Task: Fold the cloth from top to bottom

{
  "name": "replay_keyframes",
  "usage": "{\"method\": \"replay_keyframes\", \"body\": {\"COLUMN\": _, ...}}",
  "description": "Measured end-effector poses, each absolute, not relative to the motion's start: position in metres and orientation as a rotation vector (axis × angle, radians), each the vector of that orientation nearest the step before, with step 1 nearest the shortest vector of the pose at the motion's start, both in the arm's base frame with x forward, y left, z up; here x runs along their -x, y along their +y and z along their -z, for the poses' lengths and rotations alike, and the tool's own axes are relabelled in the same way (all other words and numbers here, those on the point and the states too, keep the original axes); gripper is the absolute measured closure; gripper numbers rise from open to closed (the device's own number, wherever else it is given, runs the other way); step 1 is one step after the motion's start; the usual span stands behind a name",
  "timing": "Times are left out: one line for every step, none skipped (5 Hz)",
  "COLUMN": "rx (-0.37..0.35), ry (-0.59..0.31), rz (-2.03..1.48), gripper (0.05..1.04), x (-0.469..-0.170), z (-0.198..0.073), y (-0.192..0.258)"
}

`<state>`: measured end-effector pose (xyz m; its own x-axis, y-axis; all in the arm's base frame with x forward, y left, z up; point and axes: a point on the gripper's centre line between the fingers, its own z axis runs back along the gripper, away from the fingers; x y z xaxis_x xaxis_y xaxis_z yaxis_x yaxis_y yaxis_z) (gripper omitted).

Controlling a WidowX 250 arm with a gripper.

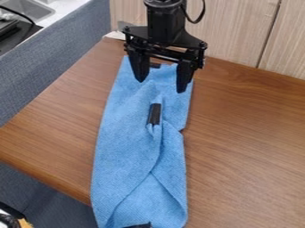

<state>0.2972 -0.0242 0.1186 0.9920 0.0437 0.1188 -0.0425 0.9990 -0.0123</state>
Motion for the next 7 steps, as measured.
{"method": "replay_keyframes", "body": {"rx": 0.009, "ry": -0.084, "rz": -0.043, "gripper": 0.084, "x": -0.297, "z": -0.109, "y": -0.024}}
{"method": "replay_keyframes", "body": {"rx": 0.012, "ry": -0.055, "rz": -0.099, "gripper": 0.084, "x": -0.308, "z": -0.108, "y": 0.002}}
{"method": "replay_keyframes", "body": {"rx": -0.003, "ry": -0.029, "rz": -0.181, "gripper": 0.084, "x": -0.324, "z": -0.108, "y": 0.03}}
{"method": "replay_keyframes", "body": {"rx": 0.015, "ry": 0.001, "rz": -0.258, "gripper": 0.084, "x": -0.344, "z": -0.105, "y": 0.058}}
{"method": "replay_keyframes", "body": {"rx": 0.042, "ry": 0.023, "rz": -0.299, "gripper": 0.084, "x": -0.365, "z": -0.097, "y": 0.077}}
{"method": "replay_keyframes", "body": {"rx": 0.064, "ry": 0.053, "rz": -0.312, "gripper": 0.084, "x": -0.382, "z": -0.084, "y": 0.087}}
{"method": "replay_keyframes", "body": {"rx": 0.085, "ry": 0.068, "rz": -0.308, "gripper": 0.084, "x": -0.39, "z": -0.073, "y": 0.091}}
